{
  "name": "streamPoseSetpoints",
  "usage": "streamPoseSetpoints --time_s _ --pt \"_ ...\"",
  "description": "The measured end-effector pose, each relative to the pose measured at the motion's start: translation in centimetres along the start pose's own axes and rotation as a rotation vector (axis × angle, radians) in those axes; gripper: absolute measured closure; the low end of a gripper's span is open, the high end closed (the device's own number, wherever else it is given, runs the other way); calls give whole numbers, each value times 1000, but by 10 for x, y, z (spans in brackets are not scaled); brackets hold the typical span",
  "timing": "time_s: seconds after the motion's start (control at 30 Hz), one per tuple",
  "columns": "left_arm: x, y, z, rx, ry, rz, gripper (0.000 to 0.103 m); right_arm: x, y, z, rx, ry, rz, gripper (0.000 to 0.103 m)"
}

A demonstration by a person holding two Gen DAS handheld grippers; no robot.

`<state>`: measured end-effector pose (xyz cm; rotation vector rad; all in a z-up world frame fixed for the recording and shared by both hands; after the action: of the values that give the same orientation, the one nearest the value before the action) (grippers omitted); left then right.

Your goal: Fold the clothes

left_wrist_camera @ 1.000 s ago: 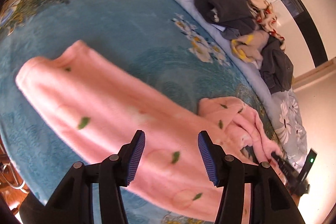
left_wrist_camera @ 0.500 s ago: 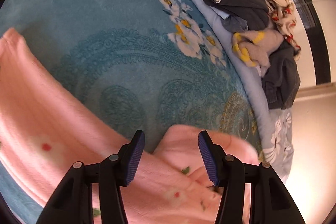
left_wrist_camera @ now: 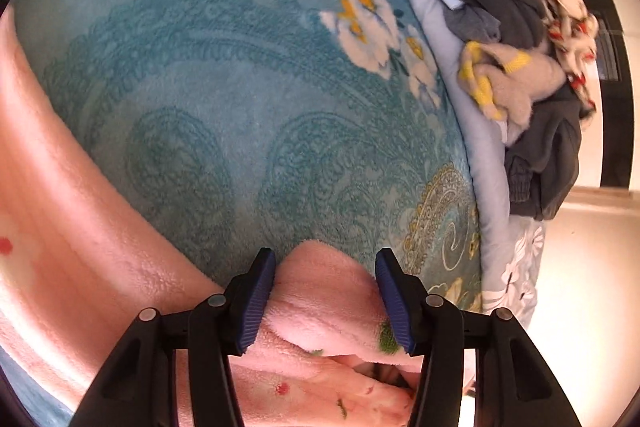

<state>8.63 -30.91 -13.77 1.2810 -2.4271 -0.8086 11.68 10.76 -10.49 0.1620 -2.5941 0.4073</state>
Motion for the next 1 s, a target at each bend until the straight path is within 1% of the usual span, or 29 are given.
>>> streamPoseSetpoints --time_s 0.03,0.07,0.1,0.13,0.23,0.33,0.4,0.5,0.63,0.7,0.73,0.77,0.8,0.9,1.0 --pt "-2 0 0 8 4 12 69 1 0 1 1 -2 1 96" --pt "-3 0 1 15 4 21 75 2 -1 1 2 -2 3 96" --pt "-5 0 2 20 -4 30 85 3 -1 2 3 -1 6 96" --pt "-8 0 3 22 -12 42 92 3 -1 2 4 -2 7 95" --pt "-11 5 1 14 6 82 95 3 -2 5 3 -5 7 95" --pt "-4 13 -10 -38 33 85 96 4 -3 4 1 0 12 95" --pt "7 24 -26 -69 74 107 96 4 -3 4 4 2 19 95" --pt "24 53 -56 -125 152 179 96 8 -5 2 6 14 24 95" --pt "44 109 -111 -271 298 309 97 17 -11 -4 18 47 31 95" --pt "48 125 -143 -327 384 392 97 23 -16 -9 33 71 32 95" --pt "47 124 -160 -343 424 434 96 25 -18 -11 41 81 29 95" --pt "47 118 -169 -345 445 452 96 27 -21 -13 48 88 25 95" --pt "46 107 -169 -337 449 448 96 27 -23 -13 53 90 19 95" --pt "42 46 -144 -247 397 334 96 24 -25 -11 55 78 2 94" --pt "32 -23 -115 -178 339 194 96 12 -25 0 42 30 9 94"
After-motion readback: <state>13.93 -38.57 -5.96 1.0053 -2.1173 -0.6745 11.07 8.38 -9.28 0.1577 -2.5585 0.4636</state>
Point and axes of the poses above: each gripper's, at about its wrist camera, not at the fingertips, and z roughly the way its jaws point, y to its right, x to its top, the point moved 10 cm from there along z, roughly the way its jaws point, and after that the axes turned 3 degrees about y, right-handed, at the moved point
